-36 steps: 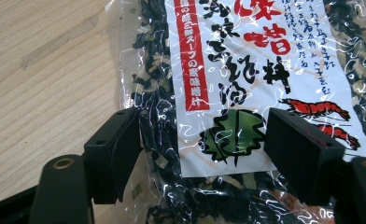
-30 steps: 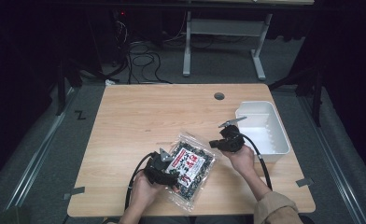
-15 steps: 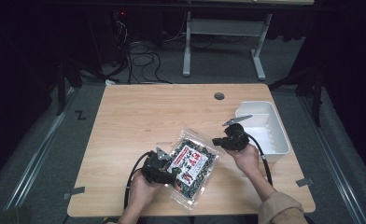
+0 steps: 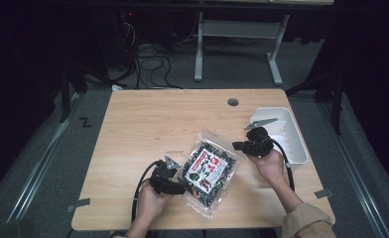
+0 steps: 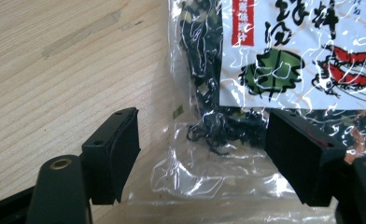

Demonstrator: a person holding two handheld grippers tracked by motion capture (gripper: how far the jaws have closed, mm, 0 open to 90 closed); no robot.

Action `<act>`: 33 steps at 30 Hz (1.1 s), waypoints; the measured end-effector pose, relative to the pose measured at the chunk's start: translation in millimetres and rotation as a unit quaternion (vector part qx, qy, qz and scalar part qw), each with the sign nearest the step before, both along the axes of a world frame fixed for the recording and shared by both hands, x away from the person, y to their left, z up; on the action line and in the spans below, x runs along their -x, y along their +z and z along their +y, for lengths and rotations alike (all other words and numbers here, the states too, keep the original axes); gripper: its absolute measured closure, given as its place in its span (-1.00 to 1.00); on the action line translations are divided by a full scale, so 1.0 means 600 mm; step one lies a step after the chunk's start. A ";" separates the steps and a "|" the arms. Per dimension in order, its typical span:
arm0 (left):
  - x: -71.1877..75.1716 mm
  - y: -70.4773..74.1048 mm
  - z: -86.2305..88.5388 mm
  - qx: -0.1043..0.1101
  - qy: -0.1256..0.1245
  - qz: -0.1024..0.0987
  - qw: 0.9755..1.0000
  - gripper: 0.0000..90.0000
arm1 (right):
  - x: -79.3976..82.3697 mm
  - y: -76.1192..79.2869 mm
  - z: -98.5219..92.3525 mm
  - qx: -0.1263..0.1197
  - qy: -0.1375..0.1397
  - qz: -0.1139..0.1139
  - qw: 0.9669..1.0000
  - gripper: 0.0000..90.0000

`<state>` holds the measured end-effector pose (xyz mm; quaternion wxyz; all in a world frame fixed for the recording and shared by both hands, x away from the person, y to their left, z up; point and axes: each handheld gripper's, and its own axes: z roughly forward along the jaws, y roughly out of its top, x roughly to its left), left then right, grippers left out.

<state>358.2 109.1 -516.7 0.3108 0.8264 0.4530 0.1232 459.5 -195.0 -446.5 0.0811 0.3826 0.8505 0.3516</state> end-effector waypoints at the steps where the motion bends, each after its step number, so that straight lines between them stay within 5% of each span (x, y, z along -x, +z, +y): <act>1: 0.000 0.001 0.001 0.002 0.001 -0.001 1.000 -0.40 | 0.001 0.004 -0.001 0.000 0.000 -0.003 1.000 1.00; 33: 0.000 0.004 0.013 0.017 0.021 -0.010 1.000 -0.39 | 0.026 0.140 0.000 0.024 0.036 -0.078 0.996 1.00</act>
